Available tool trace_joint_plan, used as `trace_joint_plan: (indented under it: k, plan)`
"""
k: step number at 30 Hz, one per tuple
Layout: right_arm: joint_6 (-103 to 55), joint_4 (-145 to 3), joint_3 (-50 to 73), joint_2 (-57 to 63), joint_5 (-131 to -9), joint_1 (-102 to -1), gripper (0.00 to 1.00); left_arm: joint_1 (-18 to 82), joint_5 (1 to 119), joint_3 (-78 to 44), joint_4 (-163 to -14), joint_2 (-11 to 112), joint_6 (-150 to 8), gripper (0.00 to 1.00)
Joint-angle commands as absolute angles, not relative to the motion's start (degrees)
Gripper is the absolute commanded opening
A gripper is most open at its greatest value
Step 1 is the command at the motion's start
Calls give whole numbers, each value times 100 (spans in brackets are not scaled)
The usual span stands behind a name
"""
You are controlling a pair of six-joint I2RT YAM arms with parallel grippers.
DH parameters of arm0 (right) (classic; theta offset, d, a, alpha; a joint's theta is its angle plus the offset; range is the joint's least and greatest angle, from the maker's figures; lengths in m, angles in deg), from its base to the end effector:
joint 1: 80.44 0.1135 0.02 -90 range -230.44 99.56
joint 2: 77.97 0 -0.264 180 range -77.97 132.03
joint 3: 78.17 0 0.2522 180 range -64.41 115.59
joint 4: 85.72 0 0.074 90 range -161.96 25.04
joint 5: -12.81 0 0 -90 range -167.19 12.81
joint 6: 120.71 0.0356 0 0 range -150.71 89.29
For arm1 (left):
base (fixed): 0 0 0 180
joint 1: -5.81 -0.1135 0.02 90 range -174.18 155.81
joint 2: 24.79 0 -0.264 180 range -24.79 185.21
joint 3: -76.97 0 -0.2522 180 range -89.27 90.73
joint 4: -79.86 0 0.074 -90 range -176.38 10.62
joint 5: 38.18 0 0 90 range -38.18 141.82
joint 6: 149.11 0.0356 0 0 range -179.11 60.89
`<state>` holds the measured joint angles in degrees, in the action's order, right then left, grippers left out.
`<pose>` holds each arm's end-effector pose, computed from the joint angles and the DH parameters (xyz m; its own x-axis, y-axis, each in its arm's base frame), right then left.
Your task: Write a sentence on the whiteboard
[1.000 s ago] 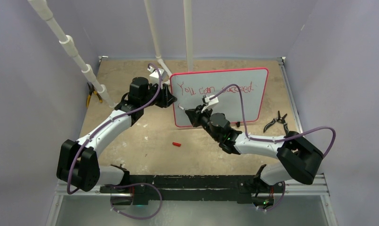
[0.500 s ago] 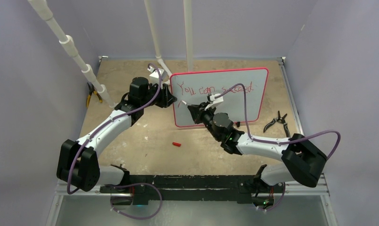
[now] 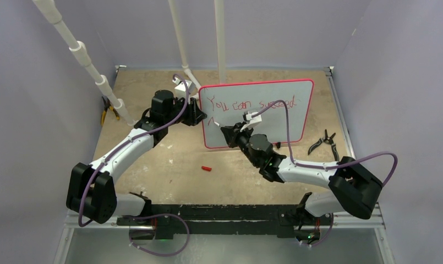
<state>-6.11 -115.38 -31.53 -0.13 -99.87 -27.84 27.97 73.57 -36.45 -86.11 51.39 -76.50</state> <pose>0.1852 0.2196 0.2381 -0.2225 0.3413 -0.9132 -0.4468 0.7968 0.4067 0.2763 -0.1268 0.2849 -0.5529 -0.0745 -0.8299 0.5234 0.7439 -0.4156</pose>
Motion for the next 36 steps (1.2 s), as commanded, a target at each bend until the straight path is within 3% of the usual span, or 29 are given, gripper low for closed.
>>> trace_joint_plan:
  k: [1,26,36]
  plan:
    - [-551,-11393,-3270,12,-10133,-2841,0,2805,7581,-3591,-8884,5151,-7719,25]
    - [-589,-11338,-3405,-760,-10189,-2814,0,2812,7563,-3591,-8884,5167,-7714,25]
    - [-602,-11288,-3154,-482,-10353,-2814,0,2814,7572,-3597,-8893,5176,-7721,25]
